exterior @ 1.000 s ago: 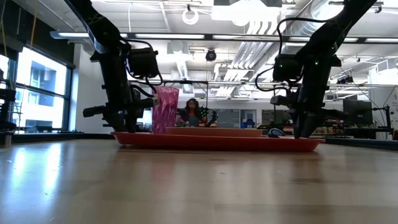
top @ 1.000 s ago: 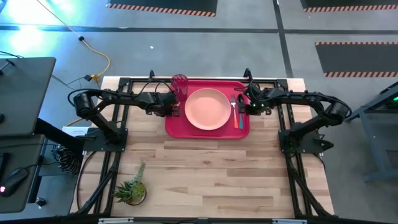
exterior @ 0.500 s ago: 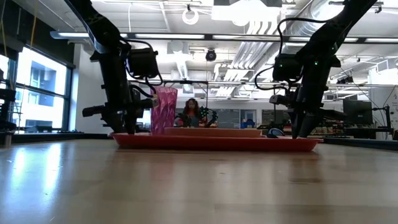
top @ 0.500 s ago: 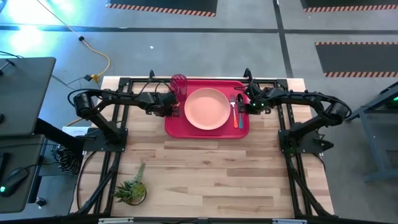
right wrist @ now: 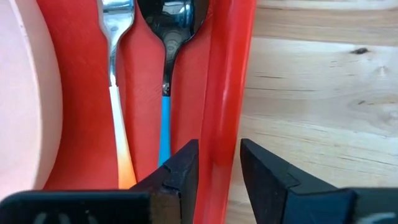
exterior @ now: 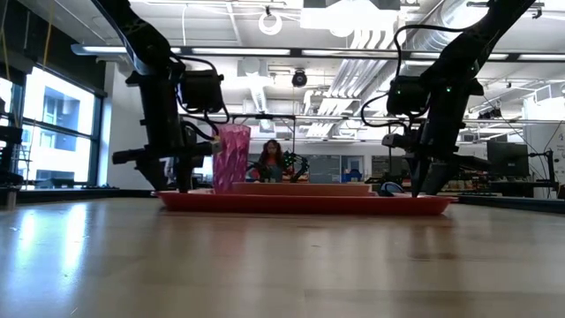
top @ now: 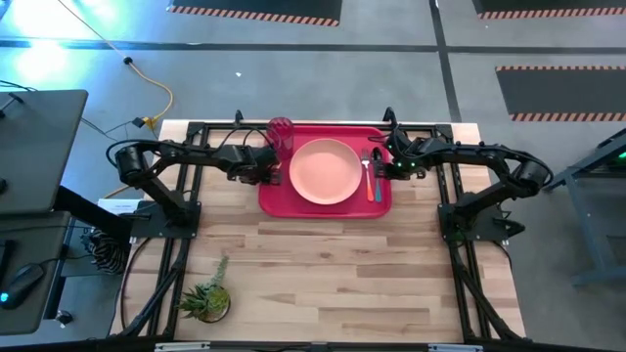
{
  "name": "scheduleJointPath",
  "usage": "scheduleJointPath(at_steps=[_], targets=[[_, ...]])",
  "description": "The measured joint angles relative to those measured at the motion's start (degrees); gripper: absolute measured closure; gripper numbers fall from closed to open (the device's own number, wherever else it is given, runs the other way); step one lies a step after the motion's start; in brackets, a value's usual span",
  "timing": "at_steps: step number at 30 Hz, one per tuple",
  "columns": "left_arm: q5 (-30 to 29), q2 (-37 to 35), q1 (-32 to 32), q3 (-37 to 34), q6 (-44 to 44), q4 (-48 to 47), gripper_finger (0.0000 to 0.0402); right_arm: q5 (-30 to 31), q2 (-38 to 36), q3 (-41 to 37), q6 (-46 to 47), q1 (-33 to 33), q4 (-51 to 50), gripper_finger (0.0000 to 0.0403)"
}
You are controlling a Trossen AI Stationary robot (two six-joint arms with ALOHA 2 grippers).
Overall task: Pick and place plate/cup/fork/spoon on tray
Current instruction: Adjust the red tray to the. top center, then return to Home Position
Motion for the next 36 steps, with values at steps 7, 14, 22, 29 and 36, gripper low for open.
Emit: scheduleJointPath(at_steps=[7,14,22,29,36], targets=[[0.0,0.0,0.0,0.0,1.4,-0.2,0.0250,-1.7,0.0,0.0,0.3,0.0,0.0,0.0293],[0.0,0.0,0.0,0.0,1.5,-0.2,0.0250,-2.2,-0.4,0.0,0.7,0.0,0.0,0.0293],[-0.2,-1.0,0.0,0.0,1.5,-0.3,0.0250,-1.9,-4.9,0.0,1.1,0.0,0.0,0.0293],[-0.4,-3.2,0.0,0.0,1.5,-0.4,0.0251,-1.9,-7.0,0.0,1.2,0.0,-0.1,0.0293],[0.0,-8.6,0.0,0.0,3.0,-1.6,0.0252,-3.2,-9.5,0.0,2.3,0.0,0.0,0.0293]])
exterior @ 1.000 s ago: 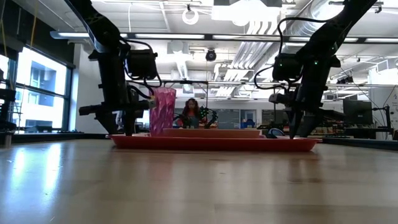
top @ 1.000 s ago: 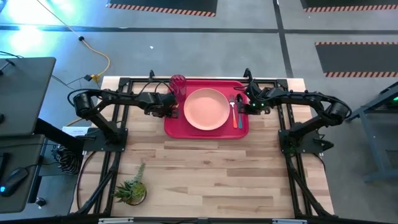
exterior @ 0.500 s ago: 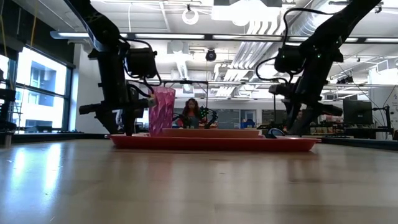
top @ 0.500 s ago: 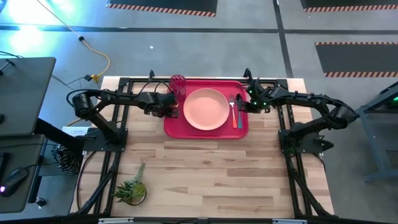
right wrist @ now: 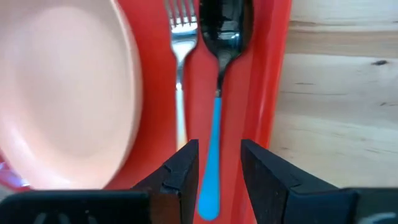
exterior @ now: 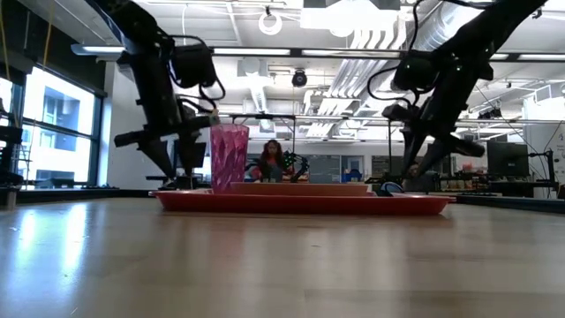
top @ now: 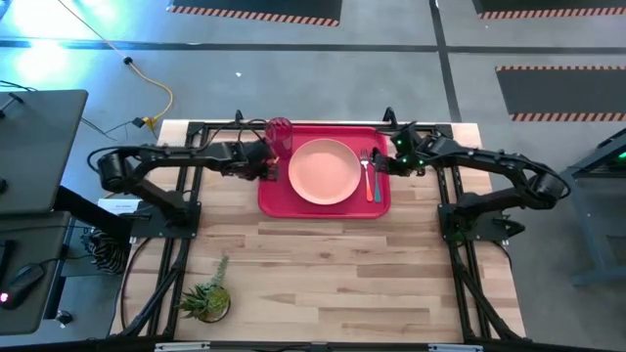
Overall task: Pick and place plate/cup/fork/spoon on tray
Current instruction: Return to Home Position
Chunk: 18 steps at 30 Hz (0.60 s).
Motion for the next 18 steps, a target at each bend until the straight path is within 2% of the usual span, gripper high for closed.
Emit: scheduleJointPath(at_steps=[9,13,18], targets=[[0.2,-9.5,-0.1,0.0,3.7,-5.7,0.0250,-4.1,-5.4,0.0,3.4,1.2,2.7,0.0293],[1.8,-14.6,-0.2,0.0,7.9,-6.4,0.0249,-5.4,-8.4,0.0,3.5,3.4,8.7,0.0293],[2.4,-22.2,-2.4,0.0,11.4,-6.1,0.0251,-3.8,-12.1,0.0,3.5,7.8,19.1,0.0293]])
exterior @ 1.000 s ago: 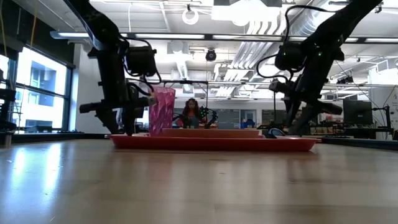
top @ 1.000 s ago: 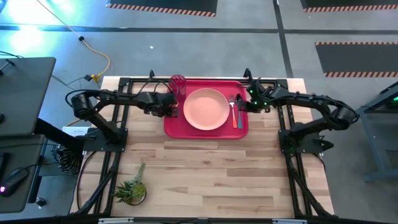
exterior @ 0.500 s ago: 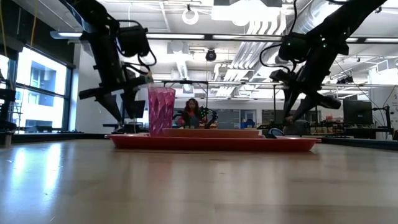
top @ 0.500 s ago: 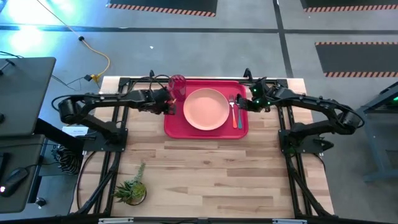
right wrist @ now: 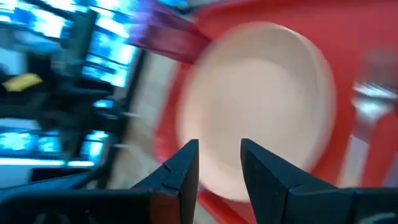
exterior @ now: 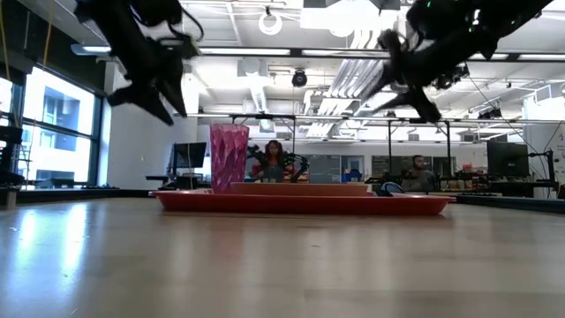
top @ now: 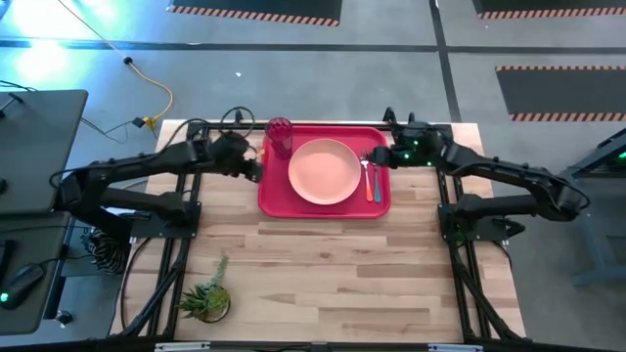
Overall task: Pick and place plate/cup/fork/spoon on tray
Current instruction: Return to Home Position
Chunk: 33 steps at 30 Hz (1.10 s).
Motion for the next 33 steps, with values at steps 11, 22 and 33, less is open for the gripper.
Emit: scheduleJointPath(at_steps=[11,22,33], targets=[[-2.4,-14.8,-10.7,0.0,10.1,2.0,0.0252,6.1,-1.8,0.0,-1.3,10.4,20.6,0.0293],[-9.5,-27.6,-28.5,-9.4,16.9,14.5,0.0255,10.3,-1.8,0.0,5.2,19.0,31.5,0.0293],[-9.5,-46.0,-36.0,-26.2,18.6,24.9,0.0257,12.1,-1.8,0.0,6.4,23.6,40.6,0.0293]])
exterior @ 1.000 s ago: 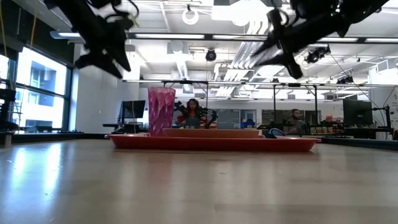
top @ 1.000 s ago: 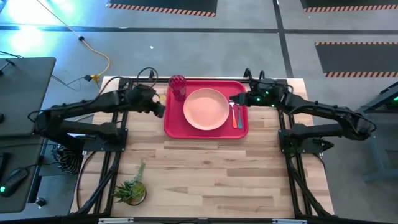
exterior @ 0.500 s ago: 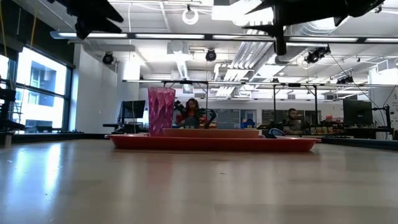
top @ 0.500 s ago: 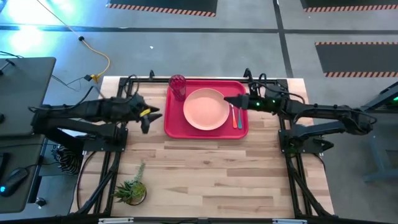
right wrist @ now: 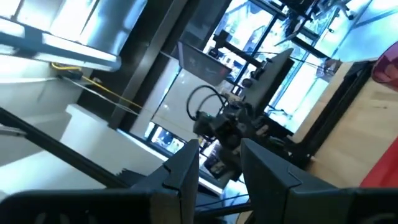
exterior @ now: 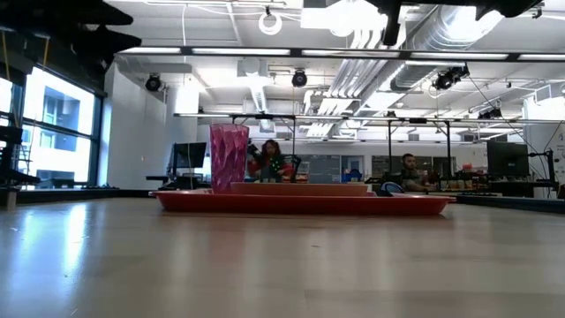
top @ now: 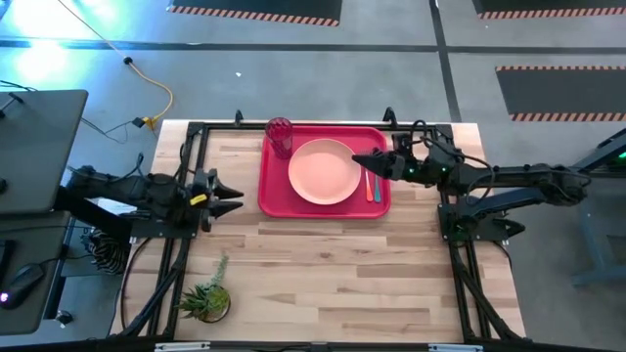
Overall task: Pick and place plate/cup/fork/spoon on tray
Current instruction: Return to Home Position
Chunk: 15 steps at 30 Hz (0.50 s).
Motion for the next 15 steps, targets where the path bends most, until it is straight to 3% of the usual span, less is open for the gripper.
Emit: scheduleJointPath(at_steps=[8,15], targets=[[0.0,-9.9,-2.0,-8.1,2.8,0.2,0.0257,-0.3,0.0,0.0,-2.7,0.8,3.5,0.0293],[-0.2,-14.8,-2.0,-13.4,2.8,0.5,0.0257,-13.3,-2.7,0.0,-9.8,-1.9,15.9,0.0293]])
